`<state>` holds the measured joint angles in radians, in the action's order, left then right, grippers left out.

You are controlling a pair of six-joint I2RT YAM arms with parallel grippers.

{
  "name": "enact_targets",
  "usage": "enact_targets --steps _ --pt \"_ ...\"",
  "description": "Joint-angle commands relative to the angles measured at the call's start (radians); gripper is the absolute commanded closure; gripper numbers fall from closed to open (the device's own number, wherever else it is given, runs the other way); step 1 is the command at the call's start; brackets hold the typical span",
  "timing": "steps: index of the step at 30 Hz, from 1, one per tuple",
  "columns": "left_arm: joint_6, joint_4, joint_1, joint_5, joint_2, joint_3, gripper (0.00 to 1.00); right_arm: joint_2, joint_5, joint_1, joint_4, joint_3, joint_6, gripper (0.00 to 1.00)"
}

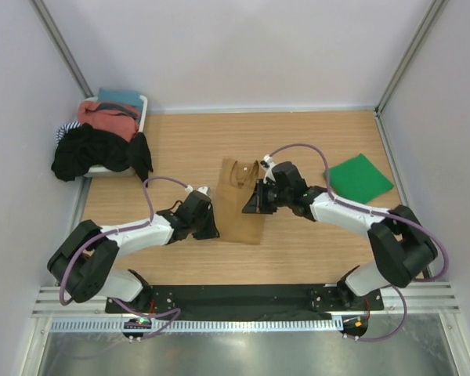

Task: Fold and stack the tank tops
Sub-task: Fold the tank top

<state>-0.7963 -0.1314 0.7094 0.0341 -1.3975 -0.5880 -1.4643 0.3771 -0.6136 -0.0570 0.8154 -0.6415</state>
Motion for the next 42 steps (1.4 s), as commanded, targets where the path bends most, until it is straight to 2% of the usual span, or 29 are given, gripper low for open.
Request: enact_targets --steps 1,8,13,17,22,25,26,34,38,41,42 --pt "0.023 -0.028 -0.001 -0.025 -0.017 0.014 1.0 -0.082 0.114 -0.029 0.304 0.001 -0.086 0.99" --pt "0.025 -0.024 -0.001 -0.02 -0.024 0.016 1.0 -0.281 0.134 -0.043 0.529 -0.019 -0.093 0.99" --pt "0.031 -0.019 0.001 -0.017 -0.034 0.017 1.0 -0.453 0.143 -0.014 0.793 -0.064 -0.138 0.99" --pt "0.049 -0.023 0.001 -0.008 -0.044 0.01 1.0 -0.524 0.103 0.02 0.826 -0.042 -0.158 0.99" --pt "0.057 -0.02 0.002 -0.008 -0.046 0.019 1.0 -0.559 0.14 0.087 0.908 -0.03 -0.207 0.99" --pt "0.065 -0.02 0.002 -0.007 -0.043 0.027 1.0 -0.568 0.132 0.117 0.804 0.034 -0.17 0.99" --pt "0.066 -0.02 0.002 -0.008 -0.04 0.027 1.0 -0.583 0.126 0.117 0.713 0.094 -0.135 0.99" --pt "0.065 -0.023 0.001 -0.01 -0.026 0.034 1.0 -0.619 0.092 0.13 0.582 0.206 -0.106 0.99" --pt "0.063 -0.024 0.001 -0.011 -0.04 0.027 1.0 -0.579 0.063 0.118 0.453 0.286 -0.035 0.98" --pt "0.06 -0.025 0.002 -0.011 -0.044 0.017 0.98 -0.484 -0.015 0.103 0.256 0.327 0.041 0.88" --pt "0.057 -0.025 0.002 -0.011 -0.041 0.016 0.97 -0.46 -0.036 0.103 0.225 0.33 0.051 0.81"
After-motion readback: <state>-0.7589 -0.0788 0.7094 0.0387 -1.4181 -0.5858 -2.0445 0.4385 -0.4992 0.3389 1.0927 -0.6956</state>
